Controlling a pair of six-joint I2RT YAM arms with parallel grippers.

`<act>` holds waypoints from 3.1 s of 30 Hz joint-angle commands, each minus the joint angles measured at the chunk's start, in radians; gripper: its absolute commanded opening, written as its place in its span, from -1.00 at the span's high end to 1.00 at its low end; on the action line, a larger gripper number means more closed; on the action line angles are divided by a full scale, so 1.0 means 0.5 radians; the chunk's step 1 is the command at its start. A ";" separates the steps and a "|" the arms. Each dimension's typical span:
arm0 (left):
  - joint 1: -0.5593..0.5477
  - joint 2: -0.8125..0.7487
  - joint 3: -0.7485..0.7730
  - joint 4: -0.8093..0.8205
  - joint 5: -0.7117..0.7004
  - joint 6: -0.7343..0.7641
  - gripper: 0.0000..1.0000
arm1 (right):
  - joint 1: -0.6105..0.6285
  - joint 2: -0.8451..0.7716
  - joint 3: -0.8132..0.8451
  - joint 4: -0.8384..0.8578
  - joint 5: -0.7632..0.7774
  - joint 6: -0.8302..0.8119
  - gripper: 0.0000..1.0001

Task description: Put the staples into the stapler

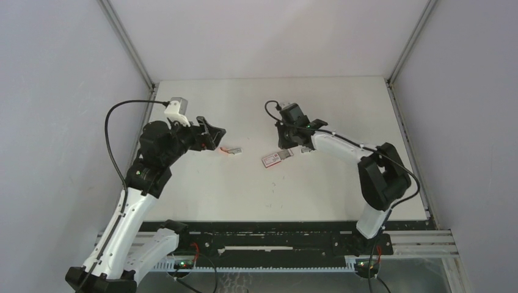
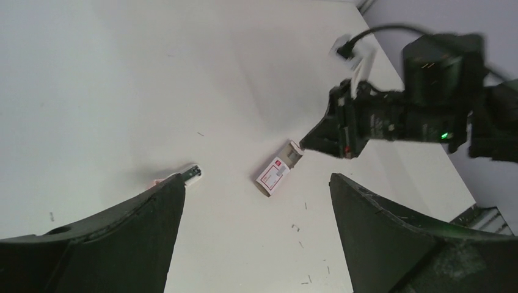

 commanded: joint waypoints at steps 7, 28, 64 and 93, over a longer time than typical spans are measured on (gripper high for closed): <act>-0.401 -0.045 -0.452 0.705 0.249 -0.051 -0.81 | -0.246 -0.627 -0.349 0.342 -1.077 0.117 0.85; -0.892 0.336 -0.944 1.455 -0.050 -0.244 -0.70 | -0.082 -1.117 -1.277 0.908 -0.234 0.365 0.85; -0.901 0.136 -1.103 1.373 -0.232 -0.186 -0.69 | 0.482 -0.580 -2.013 2.443 0.759 0.370 0.07; -1.084 1.059 -0.430 1.322 -0.186 0.285 -0.45 | -0.552 -1.152 -1.149 0.496 -0.440 0.269 0.10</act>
